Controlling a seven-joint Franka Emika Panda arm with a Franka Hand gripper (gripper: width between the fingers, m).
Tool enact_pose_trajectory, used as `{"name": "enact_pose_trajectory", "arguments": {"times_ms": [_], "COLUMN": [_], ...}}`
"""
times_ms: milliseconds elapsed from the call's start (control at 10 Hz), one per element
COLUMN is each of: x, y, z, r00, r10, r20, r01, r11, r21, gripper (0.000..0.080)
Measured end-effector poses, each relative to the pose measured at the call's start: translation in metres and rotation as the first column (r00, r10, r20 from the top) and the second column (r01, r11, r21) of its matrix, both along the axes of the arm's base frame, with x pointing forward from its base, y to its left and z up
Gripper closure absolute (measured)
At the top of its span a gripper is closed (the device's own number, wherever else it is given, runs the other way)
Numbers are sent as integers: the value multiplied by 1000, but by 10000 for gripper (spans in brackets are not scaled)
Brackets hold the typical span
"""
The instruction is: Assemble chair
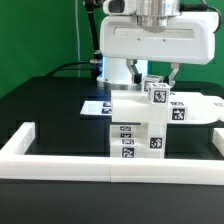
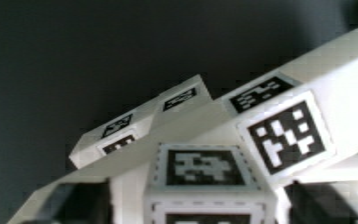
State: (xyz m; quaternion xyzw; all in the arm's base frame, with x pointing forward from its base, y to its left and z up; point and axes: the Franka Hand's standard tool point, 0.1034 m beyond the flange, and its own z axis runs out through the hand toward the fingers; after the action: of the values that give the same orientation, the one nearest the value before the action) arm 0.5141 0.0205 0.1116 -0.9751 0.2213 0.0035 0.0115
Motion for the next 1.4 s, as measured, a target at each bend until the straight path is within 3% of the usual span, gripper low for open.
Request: {"name": "enact_pose_trajectory", "arguments": {"times_ms": [100, 300, 700, 1200, 1400], "x": [0, 0, 0, 0, 0], "y": [1, 3, 3, 2, 0], "z": [0, 0, 1, 1, 1], "r00": [1000, 983, 840, 585, 445], "r10": [19, 183, 542, 811, 895], "r20": [0, 3, 11, 13, 11], "r01": [-19, -183, -542, -811, -895], "r11": [1000, 983, 840, 585, 445], "r21": [-1, -7, -9, -15, -18], "gripper": [181, 155, 150, 150, 150]}}
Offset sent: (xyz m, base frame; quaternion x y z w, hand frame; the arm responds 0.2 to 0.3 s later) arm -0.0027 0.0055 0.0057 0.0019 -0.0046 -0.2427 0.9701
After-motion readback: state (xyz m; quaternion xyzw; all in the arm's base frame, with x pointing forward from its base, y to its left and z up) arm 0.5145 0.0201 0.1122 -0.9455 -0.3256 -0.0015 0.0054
